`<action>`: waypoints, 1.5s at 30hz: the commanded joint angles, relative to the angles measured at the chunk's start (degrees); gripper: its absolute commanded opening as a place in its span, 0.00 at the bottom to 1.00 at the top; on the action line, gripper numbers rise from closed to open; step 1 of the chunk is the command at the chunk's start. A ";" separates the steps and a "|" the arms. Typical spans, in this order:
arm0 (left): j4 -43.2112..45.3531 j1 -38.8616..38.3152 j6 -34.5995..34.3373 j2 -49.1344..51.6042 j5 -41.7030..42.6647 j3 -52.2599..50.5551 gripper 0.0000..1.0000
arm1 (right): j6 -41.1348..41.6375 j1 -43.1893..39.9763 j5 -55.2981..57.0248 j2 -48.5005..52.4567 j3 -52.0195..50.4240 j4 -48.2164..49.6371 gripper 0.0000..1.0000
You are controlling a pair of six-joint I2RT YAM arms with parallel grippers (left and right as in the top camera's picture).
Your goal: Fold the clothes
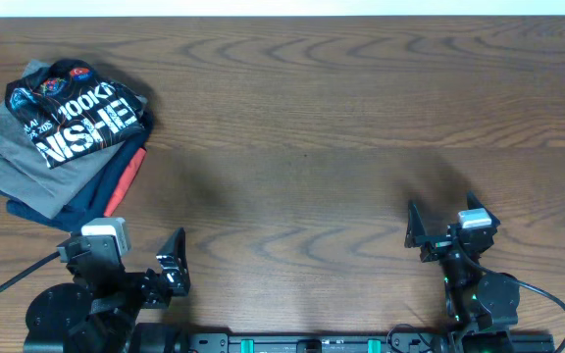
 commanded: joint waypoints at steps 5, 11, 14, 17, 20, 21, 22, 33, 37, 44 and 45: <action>0.04 -0.28 -0.28 -0.11 -0.70 -0.26 0.98 | -0.81 -0.26 -1.01 -0.35 -0.04 -0.22 0.99; 0.04 -0.28 -0.28 -0.11 -0.70 -0.26 0.98 | -0.81 -0.26 -1.01 -0.35 -0.04 -0.22 0.99; 0.04 -0.28 -0.28 -0.11 -0.70 -0.26 0.98 | -0.81 -0.26 -1.01 -0.35 -0.04 -0.22 0.99; 0.04 -0.28 -0.28 -0.11 -0.70 -0.26 0.98 | -0.81 -0.26 -1.01 -0.35 -0.04 -0.22 0.99; 0.04 -0.28 -0.28 -0.11 -0.70 -0.26 0.98 | -0.79 -0.26 -1.01 -0.35 -0.04 -0.22 0.99; 0.07 -0.28 -0.28 -0.11 -0.70 -0.26 0.98 | -0.81 -0.26 -1.01 -0.35 -0.04 -0.22 0.99; 0.04 -0.28 -0.28 -0.11 -0.70 -0.26 0.98 | -0.81 -0.26 -1.01 -0.35 -0.04 -0.22 0.99; -3.04 -0.26 1.90 -5.11 -10.23 -6.58 0.98 | -0.81 -0.26 -1.01 -0.35 -0.04 -0.22 0.99; 4.42 -0.26 1.95 -11.85 -12.50 -17.75 0.98 | -0.81 -0.26 -1.01 -0.35 -0.04 -0.22 0.99; 24.46 -0.26 2.34 -21.62 -12.48 -36.59 0.98 | -0.79 -0.26 -1.01 -0.35 -0.04 -0.20 0.99; 28.22 -0.26 2.36 -21.46 -12.50 -38.73 0.98 | -0.81 -0.26 -1.01 -0.35 -0.04 -0.22 0.99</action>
